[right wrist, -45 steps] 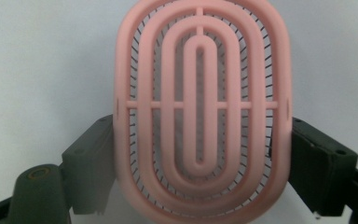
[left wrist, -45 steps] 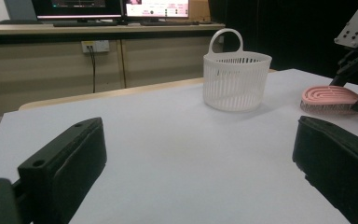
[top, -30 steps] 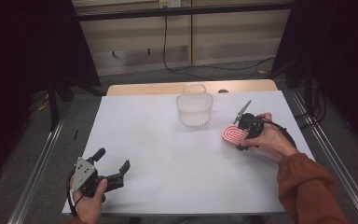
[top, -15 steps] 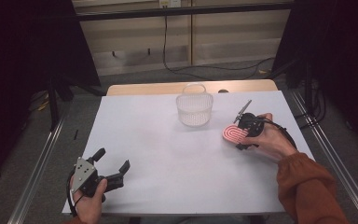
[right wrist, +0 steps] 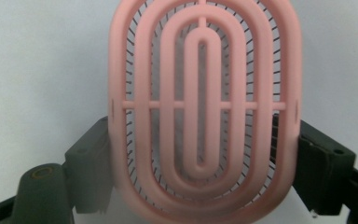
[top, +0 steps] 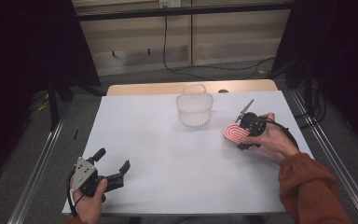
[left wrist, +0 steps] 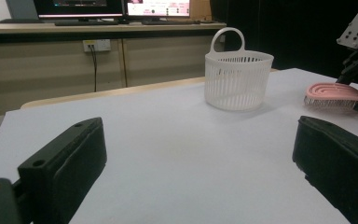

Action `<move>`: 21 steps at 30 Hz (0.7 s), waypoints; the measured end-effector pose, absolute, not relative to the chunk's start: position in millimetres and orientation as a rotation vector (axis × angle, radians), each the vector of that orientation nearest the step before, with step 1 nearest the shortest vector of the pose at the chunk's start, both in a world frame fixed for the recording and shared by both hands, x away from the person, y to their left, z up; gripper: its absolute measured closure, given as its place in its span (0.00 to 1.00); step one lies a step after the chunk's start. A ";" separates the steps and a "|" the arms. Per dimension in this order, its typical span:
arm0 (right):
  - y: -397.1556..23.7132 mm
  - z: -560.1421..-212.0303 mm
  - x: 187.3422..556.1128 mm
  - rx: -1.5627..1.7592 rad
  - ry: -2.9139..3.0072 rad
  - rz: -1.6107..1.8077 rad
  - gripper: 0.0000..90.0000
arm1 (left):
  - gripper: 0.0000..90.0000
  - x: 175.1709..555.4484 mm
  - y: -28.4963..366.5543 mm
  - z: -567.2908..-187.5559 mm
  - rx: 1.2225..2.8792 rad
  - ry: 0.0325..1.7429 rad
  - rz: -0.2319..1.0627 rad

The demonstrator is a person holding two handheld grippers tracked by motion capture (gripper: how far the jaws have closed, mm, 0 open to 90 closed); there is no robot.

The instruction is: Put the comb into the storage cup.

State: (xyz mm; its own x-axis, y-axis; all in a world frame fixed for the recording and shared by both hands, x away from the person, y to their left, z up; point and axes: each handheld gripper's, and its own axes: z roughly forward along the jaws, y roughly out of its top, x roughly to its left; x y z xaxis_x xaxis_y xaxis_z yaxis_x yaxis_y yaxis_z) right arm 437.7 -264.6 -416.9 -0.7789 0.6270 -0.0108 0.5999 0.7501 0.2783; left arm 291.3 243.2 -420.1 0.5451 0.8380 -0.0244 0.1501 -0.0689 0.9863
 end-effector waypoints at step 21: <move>-269.7 -391.4 434.2 1.042 2.765 0.466 0.22 | 0.03 292.3 243.2 -420.5 1.566 0.870 0.700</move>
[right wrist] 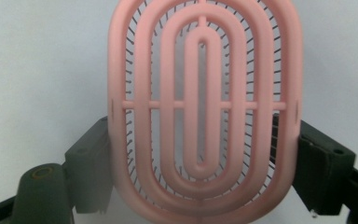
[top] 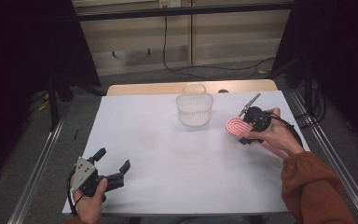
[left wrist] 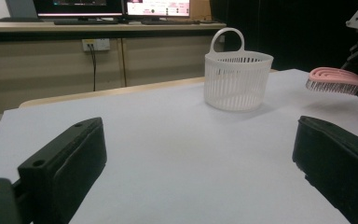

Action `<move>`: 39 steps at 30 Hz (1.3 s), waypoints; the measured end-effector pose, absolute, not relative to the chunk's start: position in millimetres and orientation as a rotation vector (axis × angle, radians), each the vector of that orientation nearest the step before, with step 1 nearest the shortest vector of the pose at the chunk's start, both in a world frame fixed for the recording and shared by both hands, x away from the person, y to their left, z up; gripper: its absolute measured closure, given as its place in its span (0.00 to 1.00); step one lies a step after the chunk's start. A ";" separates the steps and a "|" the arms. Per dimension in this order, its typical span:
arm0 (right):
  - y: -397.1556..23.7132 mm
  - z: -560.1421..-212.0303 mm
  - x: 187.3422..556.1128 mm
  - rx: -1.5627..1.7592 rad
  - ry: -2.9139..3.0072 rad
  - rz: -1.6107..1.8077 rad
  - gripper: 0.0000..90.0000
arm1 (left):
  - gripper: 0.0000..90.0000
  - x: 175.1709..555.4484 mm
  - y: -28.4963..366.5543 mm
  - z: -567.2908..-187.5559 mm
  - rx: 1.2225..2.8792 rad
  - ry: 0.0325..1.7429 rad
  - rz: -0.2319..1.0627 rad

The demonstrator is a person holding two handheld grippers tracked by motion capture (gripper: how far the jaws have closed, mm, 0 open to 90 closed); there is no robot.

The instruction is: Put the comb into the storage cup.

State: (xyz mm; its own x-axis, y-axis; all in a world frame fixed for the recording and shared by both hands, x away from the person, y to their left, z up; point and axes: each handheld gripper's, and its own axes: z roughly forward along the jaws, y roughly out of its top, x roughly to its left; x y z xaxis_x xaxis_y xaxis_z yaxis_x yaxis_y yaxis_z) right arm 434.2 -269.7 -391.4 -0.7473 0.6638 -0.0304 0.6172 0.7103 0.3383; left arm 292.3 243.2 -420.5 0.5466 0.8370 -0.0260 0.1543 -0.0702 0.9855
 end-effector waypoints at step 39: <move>-275.4 -375.4 425.2 1.150 2.446 0.889 0.22 | 0.03 291.3 244.5 -420.1 1.549 0.876 0.692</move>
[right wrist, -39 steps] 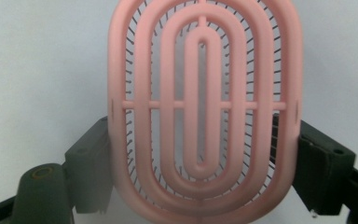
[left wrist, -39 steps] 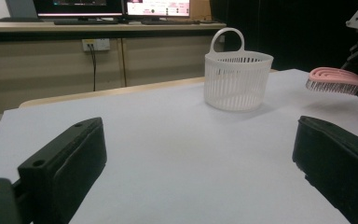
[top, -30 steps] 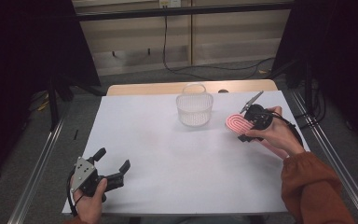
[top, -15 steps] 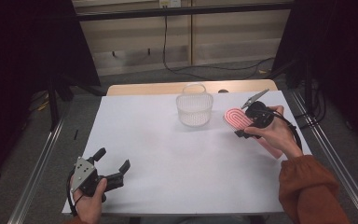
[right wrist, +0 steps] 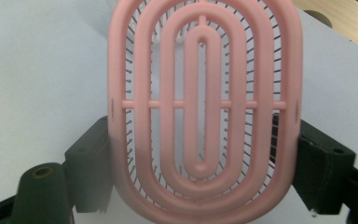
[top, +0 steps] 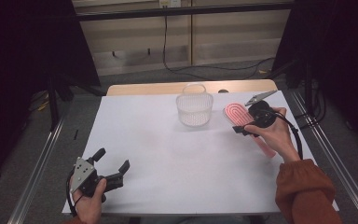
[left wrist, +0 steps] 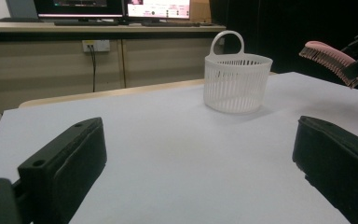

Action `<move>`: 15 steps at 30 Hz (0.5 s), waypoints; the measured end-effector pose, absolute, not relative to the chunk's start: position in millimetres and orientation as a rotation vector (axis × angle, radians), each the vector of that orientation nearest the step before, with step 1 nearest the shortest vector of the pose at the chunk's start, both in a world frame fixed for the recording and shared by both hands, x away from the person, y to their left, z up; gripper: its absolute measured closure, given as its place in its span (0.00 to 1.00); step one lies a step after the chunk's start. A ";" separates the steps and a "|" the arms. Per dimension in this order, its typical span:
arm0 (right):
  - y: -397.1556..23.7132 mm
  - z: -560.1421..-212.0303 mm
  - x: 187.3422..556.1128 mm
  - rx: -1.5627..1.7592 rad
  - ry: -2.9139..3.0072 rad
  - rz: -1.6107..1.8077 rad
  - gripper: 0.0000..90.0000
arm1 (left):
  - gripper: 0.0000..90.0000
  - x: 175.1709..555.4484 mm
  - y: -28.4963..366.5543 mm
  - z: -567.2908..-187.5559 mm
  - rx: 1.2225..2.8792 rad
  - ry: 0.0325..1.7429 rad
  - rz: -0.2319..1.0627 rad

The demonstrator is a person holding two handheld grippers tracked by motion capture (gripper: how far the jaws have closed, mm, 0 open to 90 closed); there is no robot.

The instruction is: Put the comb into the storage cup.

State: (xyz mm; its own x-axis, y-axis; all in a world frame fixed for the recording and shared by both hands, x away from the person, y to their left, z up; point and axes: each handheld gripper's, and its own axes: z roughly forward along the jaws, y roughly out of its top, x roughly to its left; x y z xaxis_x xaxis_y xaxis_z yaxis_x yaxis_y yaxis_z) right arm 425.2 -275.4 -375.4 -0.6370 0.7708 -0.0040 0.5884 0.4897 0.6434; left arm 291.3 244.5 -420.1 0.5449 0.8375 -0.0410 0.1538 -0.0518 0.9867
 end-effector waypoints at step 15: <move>-274.7 -374.4 419.6 1.141 2.326 1.002 0.22 | 0.03 290.6 244.5 -419.4 1.551 0.867 0.691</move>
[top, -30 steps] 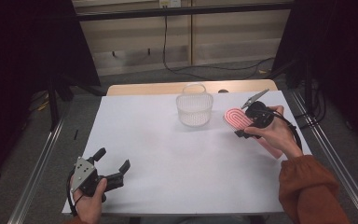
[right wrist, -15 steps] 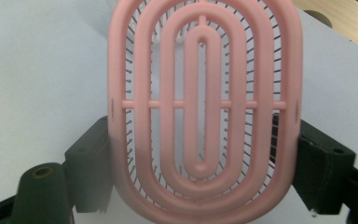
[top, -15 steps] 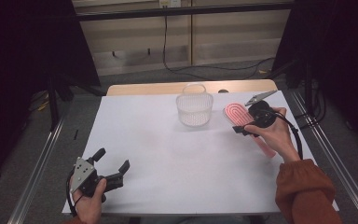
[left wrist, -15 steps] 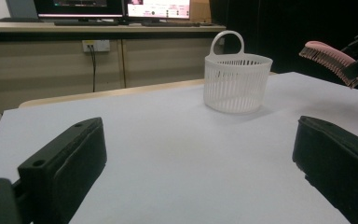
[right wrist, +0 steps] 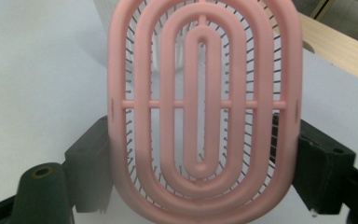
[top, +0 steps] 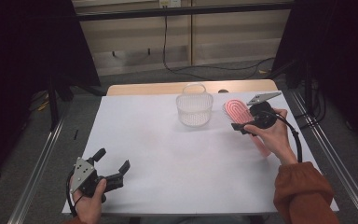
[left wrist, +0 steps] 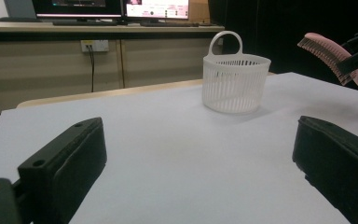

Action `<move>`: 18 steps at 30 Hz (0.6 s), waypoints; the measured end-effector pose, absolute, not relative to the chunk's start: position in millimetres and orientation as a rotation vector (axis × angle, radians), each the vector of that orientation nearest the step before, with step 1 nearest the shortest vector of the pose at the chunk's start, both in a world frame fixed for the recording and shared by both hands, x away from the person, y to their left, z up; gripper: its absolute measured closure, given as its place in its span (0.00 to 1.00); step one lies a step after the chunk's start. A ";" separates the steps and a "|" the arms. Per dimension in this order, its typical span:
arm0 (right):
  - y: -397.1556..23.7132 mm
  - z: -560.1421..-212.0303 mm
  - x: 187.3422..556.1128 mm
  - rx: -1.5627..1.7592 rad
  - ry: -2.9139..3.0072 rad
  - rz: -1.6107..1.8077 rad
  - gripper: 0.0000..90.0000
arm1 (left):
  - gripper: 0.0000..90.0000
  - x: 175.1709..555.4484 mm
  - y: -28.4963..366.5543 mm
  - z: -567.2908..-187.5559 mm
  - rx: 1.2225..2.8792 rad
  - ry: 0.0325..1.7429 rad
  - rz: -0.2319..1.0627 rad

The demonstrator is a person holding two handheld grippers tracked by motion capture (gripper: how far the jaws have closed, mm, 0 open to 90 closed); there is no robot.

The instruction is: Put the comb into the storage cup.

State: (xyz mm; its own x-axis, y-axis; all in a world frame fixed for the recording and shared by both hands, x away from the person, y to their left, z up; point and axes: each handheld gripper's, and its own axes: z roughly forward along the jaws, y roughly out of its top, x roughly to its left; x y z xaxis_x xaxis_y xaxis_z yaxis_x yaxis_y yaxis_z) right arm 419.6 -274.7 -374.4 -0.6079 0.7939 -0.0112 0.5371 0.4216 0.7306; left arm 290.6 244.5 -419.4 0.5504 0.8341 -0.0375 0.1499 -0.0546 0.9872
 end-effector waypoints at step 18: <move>-276.9 -360.1 411.4 1.107 2.158 1.191 0.22 | 0.03 290.7 244.4 -419.5 1.550 0.869 0.684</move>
State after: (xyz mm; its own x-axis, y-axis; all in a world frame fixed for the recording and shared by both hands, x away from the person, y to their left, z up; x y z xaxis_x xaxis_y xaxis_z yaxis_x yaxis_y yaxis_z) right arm 411.4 -276.9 -360.1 -0.5850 0.8110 0.0043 0.4357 0.3097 0.8452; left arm 290.7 244.4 -419.5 0.5525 0.8324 -0.0431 0.1537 -0.0509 0.9868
